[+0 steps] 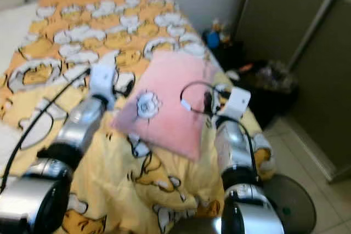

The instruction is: Clean up the room

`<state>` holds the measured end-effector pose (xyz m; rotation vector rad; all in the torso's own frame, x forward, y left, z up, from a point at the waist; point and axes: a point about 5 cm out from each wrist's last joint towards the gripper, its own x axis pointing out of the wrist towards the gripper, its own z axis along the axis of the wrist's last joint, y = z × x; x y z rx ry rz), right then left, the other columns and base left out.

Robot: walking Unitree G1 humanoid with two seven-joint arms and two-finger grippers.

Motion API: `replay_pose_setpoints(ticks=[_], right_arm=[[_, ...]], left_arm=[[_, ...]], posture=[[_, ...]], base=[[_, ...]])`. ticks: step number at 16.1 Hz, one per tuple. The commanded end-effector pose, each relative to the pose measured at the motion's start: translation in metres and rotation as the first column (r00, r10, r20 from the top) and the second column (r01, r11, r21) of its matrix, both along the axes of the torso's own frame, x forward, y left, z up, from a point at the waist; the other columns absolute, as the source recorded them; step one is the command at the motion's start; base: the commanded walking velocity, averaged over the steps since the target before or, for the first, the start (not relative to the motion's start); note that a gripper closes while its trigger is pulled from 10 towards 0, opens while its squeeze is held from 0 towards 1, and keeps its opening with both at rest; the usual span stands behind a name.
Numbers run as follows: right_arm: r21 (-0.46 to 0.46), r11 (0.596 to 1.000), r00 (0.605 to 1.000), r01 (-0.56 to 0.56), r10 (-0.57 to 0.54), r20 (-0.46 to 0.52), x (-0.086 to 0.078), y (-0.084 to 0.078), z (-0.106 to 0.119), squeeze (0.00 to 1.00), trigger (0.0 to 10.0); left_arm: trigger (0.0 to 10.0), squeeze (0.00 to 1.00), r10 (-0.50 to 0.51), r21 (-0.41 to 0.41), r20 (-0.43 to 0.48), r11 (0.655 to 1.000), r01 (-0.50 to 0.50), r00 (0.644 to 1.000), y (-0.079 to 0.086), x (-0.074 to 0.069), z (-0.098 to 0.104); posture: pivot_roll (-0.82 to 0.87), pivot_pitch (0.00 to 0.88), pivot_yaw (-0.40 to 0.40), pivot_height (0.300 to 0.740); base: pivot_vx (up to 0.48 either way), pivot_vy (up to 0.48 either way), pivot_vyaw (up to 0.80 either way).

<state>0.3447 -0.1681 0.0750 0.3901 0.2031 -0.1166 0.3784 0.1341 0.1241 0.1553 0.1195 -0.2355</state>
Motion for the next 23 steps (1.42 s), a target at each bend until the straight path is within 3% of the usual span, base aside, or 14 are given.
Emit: replay_pose_setpoints(ticks=[1, 3, 5, 7, 8, 10, 12, 14, 15, 16, 19, 20, 21, 23], right_arm=[[0.066, 0.996, 0.998, 0.057, -0.056, -0.029, -0.002, -0.013, -0.004, 0.00, 10.0], [0.215, 0.972, 0.993, 0.093, -0.075, -0.092, 0.002, -0.009, -0.011, 0.00, 10.0], [0.269, 0.959, 0.992, 0.084, -0.056, -0.109, 0.004, -0.001, -0.012, 0.00, 10.0], [0.268, 0.960, 0.992, 0.078, -0.047, -0.120, 0.007, 0.006, -0.012, 0.00, 10.0], [0.274, 0.961, 0.994, 0.044, -0.016, -0.106, 0.011, 0.017, -0.007, 0.00, 10.0], [0.272, 0.962, 0.995, -0.007, 0.035, -0.098, 0.013, 0.033, -0.005, 0.00, 10.0], [0.287, 0.958, 0.991, -0.023, 0.061, -0.123, 0.012, 0.042, -0.009, 0.00, 10.0], [0.307, 0.951, 0.979, -0.050, 0.107, -0.172, 0.008, 0.050, -0.018, 0.00, 10.0], [0.264, 0.963, 0.975, -0.052, 0.106, -0.193, 0.006, 0.049, -0.021, 0.00, 10.0], [0.278, 0.958, 0.976, -0.067, 0.121, -0.179, 0.008, 0.052, -0.018, 0.00, 10.0], [0.307, 0.949, 0.973, -0.078, 0.139, -0.182, 0.010, 0.058, -0.015, 0.00, 10.0], [0.300, 0.951, 0.973, -0.077, 0.137, -0.185, 0.013, 0.059, -0.012, 0.00, 2.4], [0.299, 0.951, 0.971, -0.080, 0.142, -0.194, 0.014, 0.060, -0.010, 0.00, 0.0], [0.310, 0.947, 0.970, -0.082, 0.147, -0.195, 0.013, 0.059, -0.011, 0.00, 0.0]], left_arm=[[10.0, 0.00, -0.046, -0.045, -0.045, 0.998, 0.044, 0.998, -0.010, 0.003, 0.000], [10.0, 0.00, -0.104, -0.178, -0.151, 0.981, 0.076, 0.983, -0.021, 0.011, 0.005], [10.0, 0.00, -0.137, -0.189, -0.177, 0.977, 0.102, 0.975, -0.030, 0.012, 0.007], [10.0, 0.00, -0.110, -0.178, -0.185, 0.981, 0.077, 0.977, -0.031, 0.013, 0.005], [10.0, 0.00, -0.096, -0.177, -0.182, 0.982, 0.064, 0.979, -0.031, 0.013, 0.006], [10.0, 0.00, -0.032, -0.261, -0.202, 0.965, -0.022, 0.979, -0.027, 0.015, 0.006], [10.0, 0.00, 0.006, -0.227, -0.224, 0.972, -0.058, 0.975, -0.026, 0.012, -0.001], [10.0, 0.00, 0.105, -0.132, -0.240, 0.981, -0.140, 0.965, -0.012, 0.010, -0.010], [10.0, 0.00, 0.153, -0.101, -0.245, 0.978, -0.182, 0.957, -0.004, 0.008, -0.013], [10.0, 0.00, 0.147, -0.110, -0.256, 0.977, -0.180, 0.956, -0.004, 0.008, -0.015], [10.0, 0.00, 0.144, -0.040, -0.264, 0.986, -0.160, 0.954, -0.006, 0.006, -0.018], [9.1, 0.00, 0.088, -0.057, -0.302, 0.992, -0.110, 0.949, -0.017, 0.003, -0.023], [0.0, 0.00, 0.002, -0.083, -0.328, 0.996, -0.030, 0.945, -0.035, -0.001, -0.027], [0.0, 0.00, -0.067, -0.092, -0.344, 0.995, 0.038, 0.937, -0.048, -0.004, -0.030]], posture=[[0.01, 0.000, 0.003, 0.740], [0.00, 0.000, 0.018, 0.740], [-0.02, 0.000, 0.028, 0.740], [-0.03, 0.011, 0.033, 0.740], [-0.05, 0.046, 0.037, 0.740], [-0.02, 0.075, 0.027, 0.740], [-0.03, 0.091, 0.025, 0.740], [-0.02, 0.115, 0.025, 0.740], [-0.01, 0.120, 0.025, 0.740], [-0.01, 0.121, 0.025, 0.740], [-0.03, 0.145, 0.029, 0.740], [-0.04, 0.156, 0.031, 0.740], [-0.04, 0.156, 0.031, 0.740], [-0.06, 0.143, 0.028, 0.740]], base=[[0.000, 0.000, 0.00], [0.000, 0.000, 0.00], [0.000, 0.000, 0.00], [0.000, 0.000, 0.00], [0.000, 0.000, 0.00], [0.000, 0.000, 0.00], [0.000, 0.000, 0.00], [0.000, 0.000, 0.00], [0.000, 0.000, 0.00], [0.000, 0.000, 0.00], [0.000, 0.000, 0.00], [0.000, 0.000, 0.00], [0.000, 0.000, 0.00], [0.000, 0.000, 0.00]])
